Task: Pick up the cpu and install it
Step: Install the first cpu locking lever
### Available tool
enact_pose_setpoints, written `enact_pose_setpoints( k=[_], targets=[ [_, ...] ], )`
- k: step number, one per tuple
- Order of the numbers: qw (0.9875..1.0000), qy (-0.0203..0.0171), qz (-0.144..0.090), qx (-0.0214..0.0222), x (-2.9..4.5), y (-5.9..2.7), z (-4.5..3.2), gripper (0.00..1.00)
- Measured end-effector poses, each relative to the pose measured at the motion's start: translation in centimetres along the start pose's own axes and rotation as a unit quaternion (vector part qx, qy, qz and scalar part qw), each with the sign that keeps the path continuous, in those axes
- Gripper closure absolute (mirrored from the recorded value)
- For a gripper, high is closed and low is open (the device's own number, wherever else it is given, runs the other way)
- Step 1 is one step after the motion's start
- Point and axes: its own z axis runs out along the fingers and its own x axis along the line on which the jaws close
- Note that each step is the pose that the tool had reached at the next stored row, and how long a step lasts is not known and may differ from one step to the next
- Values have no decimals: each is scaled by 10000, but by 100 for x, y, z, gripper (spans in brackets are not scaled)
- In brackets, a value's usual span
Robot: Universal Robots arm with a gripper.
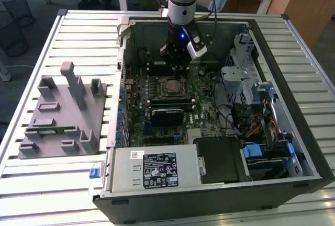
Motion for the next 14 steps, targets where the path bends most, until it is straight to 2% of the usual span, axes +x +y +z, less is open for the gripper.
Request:
enact_pose_setpoints(
  k=[3, 8, 10, 14],
  targets=[
    [10000, 0, 0, 13, -1, 0, 2, 89],
    [9999, 11, -3, 116, -2, -1, 29, 89],
    [9999, 15, -4, 144, -5, -2, 42, 89],
    [9999, 22, -3, 156, -10, -1, 55, 89]
  ],
)
